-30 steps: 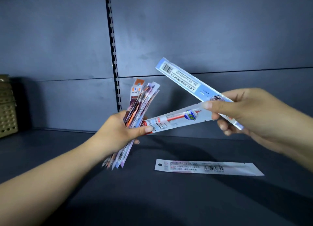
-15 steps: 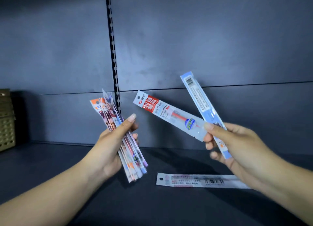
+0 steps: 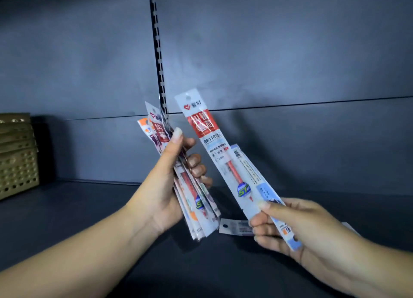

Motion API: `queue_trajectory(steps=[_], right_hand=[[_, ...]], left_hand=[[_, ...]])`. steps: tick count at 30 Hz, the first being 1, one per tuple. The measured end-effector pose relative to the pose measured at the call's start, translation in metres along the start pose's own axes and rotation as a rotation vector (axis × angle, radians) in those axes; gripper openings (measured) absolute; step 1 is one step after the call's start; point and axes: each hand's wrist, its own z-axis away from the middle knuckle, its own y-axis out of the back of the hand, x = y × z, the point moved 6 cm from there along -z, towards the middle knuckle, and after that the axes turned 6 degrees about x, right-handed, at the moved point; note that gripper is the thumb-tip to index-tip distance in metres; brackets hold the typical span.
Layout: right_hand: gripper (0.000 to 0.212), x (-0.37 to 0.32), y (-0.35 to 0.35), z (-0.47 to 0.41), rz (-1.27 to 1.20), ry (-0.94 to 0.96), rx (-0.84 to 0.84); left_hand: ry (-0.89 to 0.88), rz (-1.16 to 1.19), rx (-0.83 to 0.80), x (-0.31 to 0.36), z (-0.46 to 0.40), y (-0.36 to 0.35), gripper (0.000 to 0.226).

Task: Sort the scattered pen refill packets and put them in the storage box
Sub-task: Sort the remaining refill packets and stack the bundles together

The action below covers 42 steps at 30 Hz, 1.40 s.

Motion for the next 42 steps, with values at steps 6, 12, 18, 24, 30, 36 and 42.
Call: queue_trajectory(steps=[6, 12, 18, 24, 30, 36, 42], right_hand=[[0.018, 0.0, 0.001, -0.001, 0.011, 0.054, -0.01], [0.017, -0.009, 0.002, 0.002, -0.054, 0.143, -0.01], [0.016, -0.001, -0.004, 0.001, 0.02, 0.083, -0.083], [0.015, 0.005, -0.008, 0.002, 0.142, 0.021, -0.17], [0.017, 0.004, -0.006, -0.001, 0.262, -0.015, -0.166], [0.01, -0.011, 0.006, -0.011, 0.332, 0.0, -0.101], [0.016, -0.06, 0.009, -0.013, 0.662, 0.309, -0.029]], left_hand=[[-0.033, -0.048, 0.098, -0.003, -0.003, 0.006, 0.039], [0.007, -0.13, 0.154, -0.007, -0.008, 0.018, 0.031], [0.007, -0.164, 0.047, -0.012, -0.004, 0.007, 0.046], [0.06, -0.166, 0.092, -0.012, -0.002, 0.011, 0.047], [-0.087, -0.192, 0.139, -0.001, -0.002, 0.011, 0.021], [-0.231, -0.317, 0.223, 0.01, -0.003, 0.017, 0.013], [-0.232, -0.318, 0.228, 0.016, -0.005, 0.021, 0.009]])
